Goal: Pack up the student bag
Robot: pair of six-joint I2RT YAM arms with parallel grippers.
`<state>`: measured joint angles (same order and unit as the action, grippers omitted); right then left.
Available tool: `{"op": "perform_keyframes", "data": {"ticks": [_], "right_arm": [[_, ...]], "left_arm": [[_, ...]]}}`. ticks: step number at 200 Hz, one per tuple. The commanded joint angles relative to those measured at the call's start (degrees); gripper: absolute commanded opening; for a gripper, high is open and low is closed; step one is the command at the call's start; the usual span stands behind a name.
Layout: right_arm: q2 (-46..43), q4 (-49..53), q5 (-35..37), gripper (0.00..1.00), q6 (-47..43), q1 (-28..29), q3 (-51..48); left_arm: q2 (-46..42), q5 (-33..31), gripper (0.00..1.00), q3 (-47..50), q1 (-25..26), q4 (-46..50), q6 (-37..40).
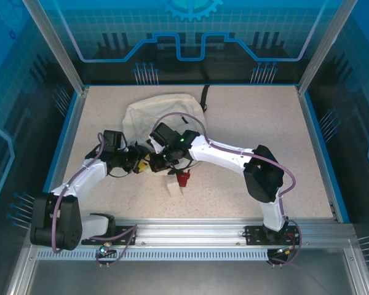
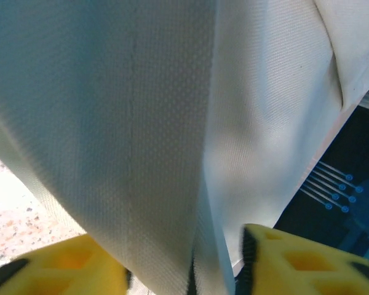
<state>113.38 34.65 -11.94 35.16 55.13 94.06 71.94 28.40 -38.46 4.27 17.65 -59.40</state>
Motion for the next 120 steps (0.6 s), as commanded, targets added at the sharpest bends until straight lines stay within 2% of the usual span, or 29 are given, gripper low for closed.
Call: {"op": "perform_keyframes", "data": {"ticks": [1,54,89,120], "right_arm": [[-2.5,3.8,1.6,0.00,0.4,0.9,0.7],[-6.7,17.7,13.6,0.00,2.5,1.3,3.3],[-9.5,24.6,22.4,0.00,4.8,1.1,3.2],[-11.7,27.3,26.5,0.00,6.2,0.0,1.7]], "left_arm": [[1.6,1.0,0.37,-1.0,0.5,-2.9,-0.5],[3.7,-3.7,0.10,-4.1,0.5,-0.4,3.4],[3.7,-8.1,0.03,-7.1,0.2,3.2,6.6],[4.2,-10.0,0.00,-8.6,-0.7,4.4,8.4]]}}
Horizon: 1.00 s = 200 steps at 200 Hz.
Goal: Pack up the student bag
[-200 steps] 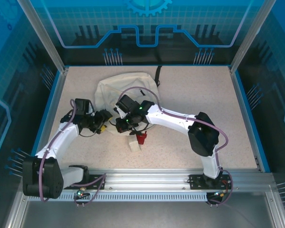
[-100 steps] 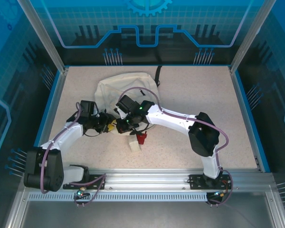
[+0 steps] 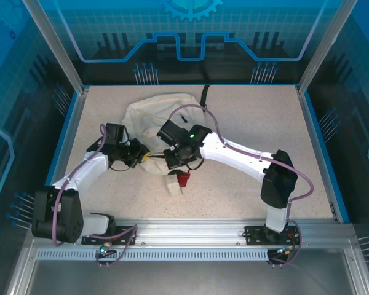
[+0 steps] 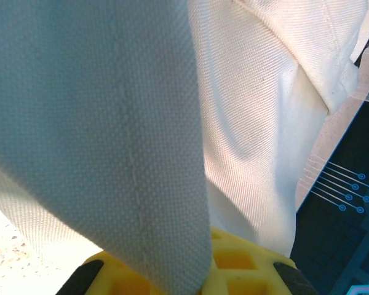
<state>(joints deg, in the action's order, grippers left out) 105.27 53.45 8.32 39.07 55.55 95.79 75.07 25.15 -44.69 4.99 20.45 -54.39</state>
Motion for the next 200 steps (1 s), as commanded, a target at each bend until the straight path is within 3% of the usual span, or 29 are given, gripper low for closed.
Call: {"op": "perform_keyframes", "data": {"ticks": [1,55,91,164,181,200], "right_arm": [[-3.6,8.6,6.3,0.00,2.3,-0.5,-0.1],[-7.1,9.5,10.1,0.00,3.8,-4.1,-4.4],[-6.8,7.6,7.9,0.00,2.8,-5.1,-5.0],[4.1,-5.8,-16.9,0.00,-7.2,-2.3,4.8],[7.3,-6.8,-19.0,0.00,-8.2,-1.0,9.0],[10.7,-7.2,-21.9,0.00,-8.1,-0.5,13.1]], "left_arm": [[1.1,-6.8,0.00,-2.4,-1.5,1.7,3.5],[2.0,-8.2,0.00,-4.3,-3.2,3.2,5.5],[2.8,-9.8,0.00,-6.0,-4.9,3.8,7.3],[7.6,-12.4,0.00,-14.0,-12.4,5.7,15.5],[6.8,-12.2,0.18,-13.2,-13.3,6.3,15.2],[3.9,-10.2,0.46,-11.2,-13.3,7.5,13.9]]}}
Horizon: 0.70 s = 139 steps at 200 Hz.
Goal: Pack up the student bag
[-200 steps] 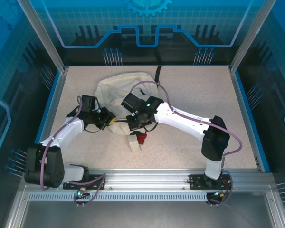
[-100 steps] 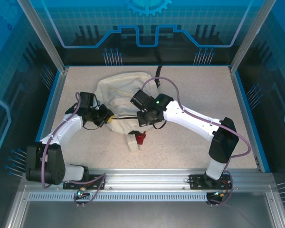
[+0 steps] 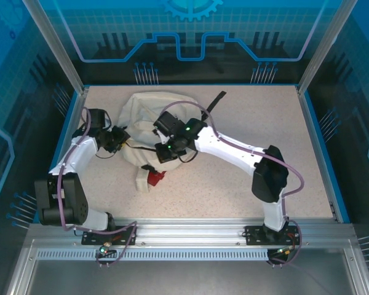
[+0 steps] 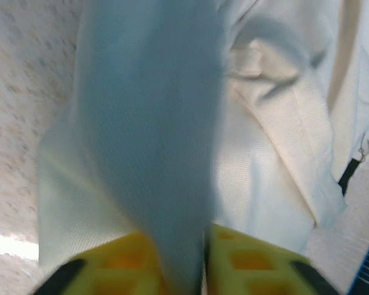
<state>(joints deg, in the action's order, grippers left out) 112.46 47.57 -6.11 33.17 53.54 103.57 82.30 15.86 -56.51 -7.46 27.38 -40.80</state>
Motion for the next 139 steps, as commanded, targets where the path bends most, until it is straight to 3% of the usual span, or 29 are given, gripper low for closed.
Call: {"op": "perform_keyframes", "data": {"ticks": [1,30,47,86,118,139], "right_arm": [[3.7,-1.3,-7.6,0.00,-2.2,1.4,5.5],[6.7,-1.3,-9.7,0.00,-2.3,1.4,9.8],[7.6,-1.4,-10.7,0.00,-2.6,1.3,11.6],[8.8,-0.3,-12.8,0.00,-3.4,1.1,14.7],[9.3,0.1,-15.6,0.00,-4.0,1.1,15.6],[9.3,1.3,-16.0,0.00,-4.9,1.2,15.7]], "left_arm": [[-3.4,-0.7,0.47,0.8,-0.8,0.7,0.1],[-10.5,3.4,0.63,6.3,-0.8,3.0,-3.9],[-14.6,6.3,0.67,9.7,-0.7,3.6,-6.6],[-19.1,14.9,0.71,15.1,1.0,-1.5,-15.1],[-18.2,14.9,0.71,16.8,4.0,-6.9,-19.4],[-16.1,13.6,0.66,16.8,4.5,-9.2,-19.8]]}}
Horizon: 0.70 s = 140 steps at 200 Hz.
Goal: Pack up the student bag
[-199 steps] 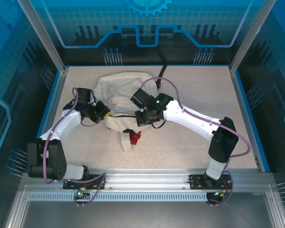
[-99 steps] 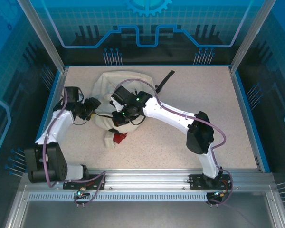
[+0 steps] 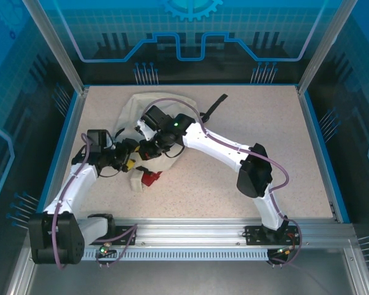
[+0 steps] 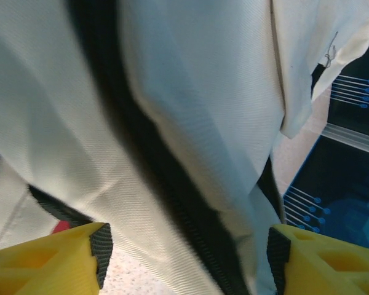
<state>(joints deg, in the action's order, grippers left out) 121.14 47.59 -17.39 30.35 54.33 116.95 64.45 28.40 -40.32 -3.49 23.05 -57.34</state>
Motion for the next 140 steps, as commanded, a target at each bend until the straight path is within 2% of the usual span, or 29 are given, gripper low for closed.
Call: {"op": "perform_keyframes", "data": {"ticks": [1,29,54,110,140], "right_arm": [[0.6,1.3,-4.7,0.00,-2.1,0.4,2.2],[-0.2,4.4,-2.7,0.00,-3.6,0.6,1.6],[-1.6,7.1,-0.4,0.00,-4.4,0.8,0.9],[-4.9,12.1,9.0,0.00,-3.6,1.0,-2.5],[-5.0,14.5,13.8,0.00,-3.1,0.8,-2.7]], "left_arm": [[1.7,0.8,0.65,0.6,0.5,-4.8,-3.2],[2.5,-3.1,0.54,0.1,0.5,-5.1,-2.5],[4.2,-3.3,0.41,0.1,0.6,-5.9,-2.0],[5.6,-6.9,0.11,1.7,0.6,-4.2,0.0],[6.0,-9.3,0.05,2.5,0.6,-3.5,0.9]]}}
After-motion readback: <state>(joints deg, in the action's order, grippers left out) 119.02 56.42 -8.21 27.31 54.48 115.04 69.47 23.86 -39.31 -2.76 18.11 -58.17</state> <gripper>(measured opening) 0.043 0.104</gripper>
